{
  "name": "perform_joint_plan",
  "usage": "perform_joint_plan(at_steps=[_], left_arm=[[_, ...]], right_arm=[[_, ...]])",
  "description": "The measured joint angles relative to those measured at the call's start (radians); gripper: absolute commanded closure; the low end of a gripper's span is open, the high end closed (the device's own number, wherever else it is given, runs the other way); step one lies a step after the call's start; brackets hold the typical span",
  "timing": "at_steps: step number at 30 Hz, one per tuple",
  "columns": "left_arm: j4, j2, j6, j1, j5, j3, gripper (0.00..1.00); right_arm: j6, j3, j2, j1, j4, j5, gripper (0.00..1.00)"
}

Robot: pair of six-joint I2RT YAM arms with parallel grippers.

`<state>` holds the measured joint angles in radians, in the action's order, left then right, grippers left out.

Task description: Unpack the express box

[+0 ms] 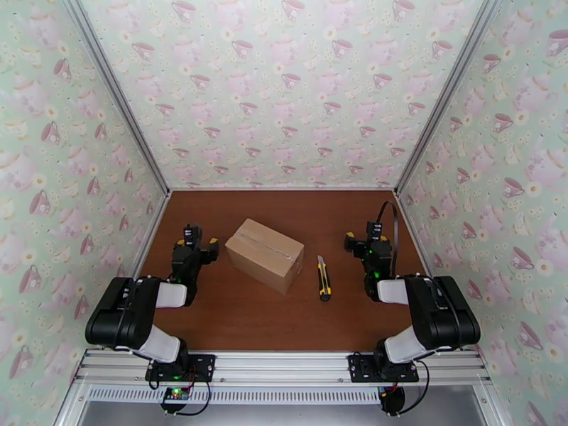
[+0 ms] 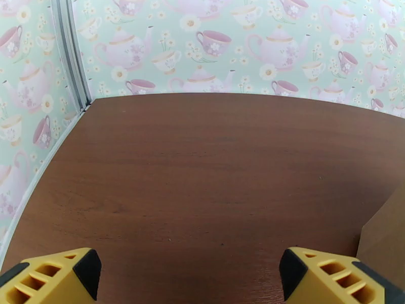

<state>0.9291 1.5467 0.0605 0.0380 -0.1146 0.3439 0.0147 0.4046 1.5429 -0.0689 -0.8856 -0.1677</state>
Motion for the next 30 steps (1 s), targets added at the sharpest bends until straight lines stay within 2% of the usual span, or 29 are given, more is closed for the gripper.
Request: perform_joint_plan(at_steps=[25, 26, 28, 30], left_arm=[[-0.012, 0.000, 0.000, 0.000, 0.000, 0.013, 0.00], [-0.012, 0.000, 0.000, 0.000, 0.000, 0.013, 0.05], [-0.014, -0.002, -0.007, 0.000, -0.011, 0.013, 0.07], [-0.052, -0.030, -0.016, 0.000, -0.045, 0.013, 0.10]], right_arm=[[0.000, 0.000, 0.000, 0.000, 0.000, 0.000, 0.00], [0.000, 0.000, 0.000, 0.000, 0.000, 0.000, 0.02], [-0.003, 0.000, 0.000, 0.000, 0.000, 0.002, 0.12], [-0.002, 0.003, -0.009, -0.001, 0.027, 0.016, 0.13]])
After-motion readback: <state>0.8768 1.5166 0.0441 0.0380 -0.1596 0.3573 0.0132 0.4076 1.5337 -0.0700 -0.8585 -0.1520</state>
